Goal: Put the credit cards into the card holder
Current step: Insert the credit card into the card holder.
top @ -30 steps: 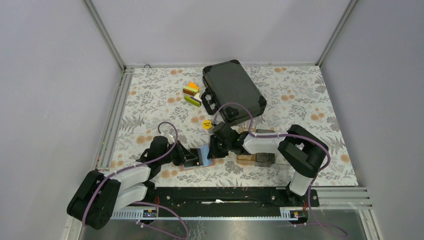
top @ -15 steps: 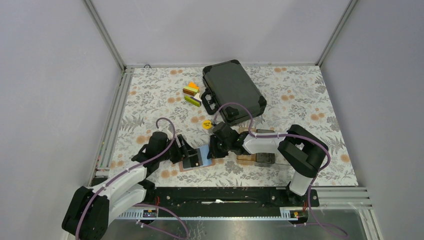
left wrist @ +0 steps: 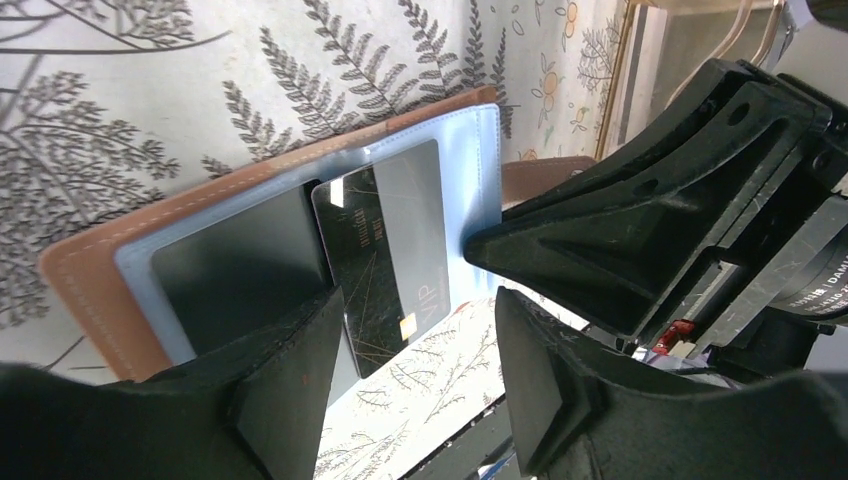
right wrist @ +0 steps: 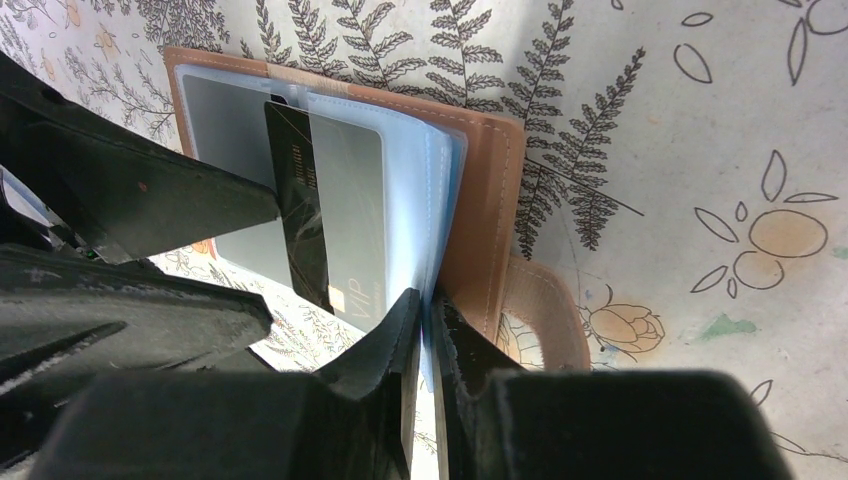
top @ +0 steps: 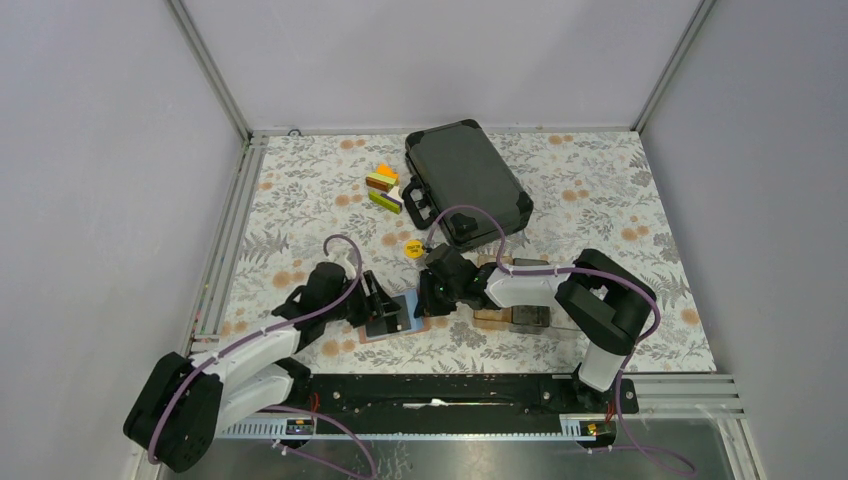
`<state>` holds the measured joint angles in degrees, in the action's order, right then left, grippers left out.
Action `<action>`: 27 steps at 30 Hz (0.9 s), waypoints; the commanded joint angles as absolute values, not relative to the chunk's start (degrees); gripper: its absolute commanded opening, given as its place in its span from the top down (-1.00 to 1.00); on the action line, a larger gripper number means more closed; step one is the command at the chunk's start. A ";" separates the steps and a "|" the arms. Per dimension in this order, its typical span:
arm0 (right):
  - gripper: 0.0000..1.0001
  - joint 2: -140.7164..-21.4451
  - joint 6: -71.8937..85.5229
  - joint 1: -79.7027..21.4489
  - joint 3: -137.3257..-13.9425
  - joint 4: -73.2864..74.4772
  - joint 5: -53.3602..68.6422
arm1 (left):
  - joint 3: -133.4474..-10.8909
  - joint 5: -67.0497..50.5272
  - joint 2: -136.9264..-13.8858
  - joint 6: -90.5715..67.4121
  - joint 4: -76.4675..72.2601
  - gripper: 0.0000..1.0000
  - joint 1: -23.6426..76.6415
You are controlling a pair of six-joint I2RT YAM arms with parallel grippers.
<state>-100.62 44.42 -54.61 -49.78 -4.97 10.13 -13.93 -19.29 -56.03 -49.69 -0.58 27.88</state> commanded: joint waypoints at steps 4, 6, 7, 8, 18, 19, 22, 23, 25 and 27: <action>0.61 -103.04 43.64 -55.37 -50.28 -1.49 7.60 | -15.99 -16.25 -60.75 -52.04 -2.62 -0.20 32.30; 0.47 -102.46 43.57 -55.37 -50.34 -1.32 7.65 | -16.61 -16.01 -61.95 -52.55 -3.34 -0.20 33.34; 0.42 -102.06 43.52 -55.38 -50.18 -1.32 7.58 | -16.95 -15.78 -62.44 -52.76 -3.56 -0.19 33.73; 0.37 -101.45 43.50 -55.36 -50.06 -1.27 7.37 | -17.23 -15.58 -62.83 -52.93 -3.60 -0.20 34.09; 0.14 -98.93 43.15 -55.39 -49.59 -0.44 6.42 | -17.34 -14.64 -61.57 -55.06 -6.21 -0.19 34.95; 0.14 -98.88 43.14 -55.37 -49.55 -0.51 6.35 | -17.27 -14.88 -61.39 -55.41 -6.97 -0.19 35.04; 0.14 -98.26 43.14 -55.36 -49.32 -0.57 6.25 | -16.80 -15.25 -60.95 -56.32 -8.98 -0.19 35.15; 0.14 -97.87 43.09 -55.37 -49.23 -0.61 6.24 | -16.83 -15.00 -60.61 -56.34 -8.74 -0.19 35.16; 0.14 -96.77 43.10 -55.37 -49.02 -0.66 6.24 | -16.95 -13.93 -59.27 -56.09 -7.34 -0.20 35.16; 0.14 -95.50 43.15 -55.36 -48.54 -1.25 6.64 | -17.30 -12.20 -57.26 -55.25 -4.93 -0.23 35.10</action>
<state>-98.91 44.29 -55.13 -49.87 -3.88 8.97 -16.38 -15.64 -61.04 -55.53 -4.62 34.87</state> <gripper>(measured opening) 0.426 0.603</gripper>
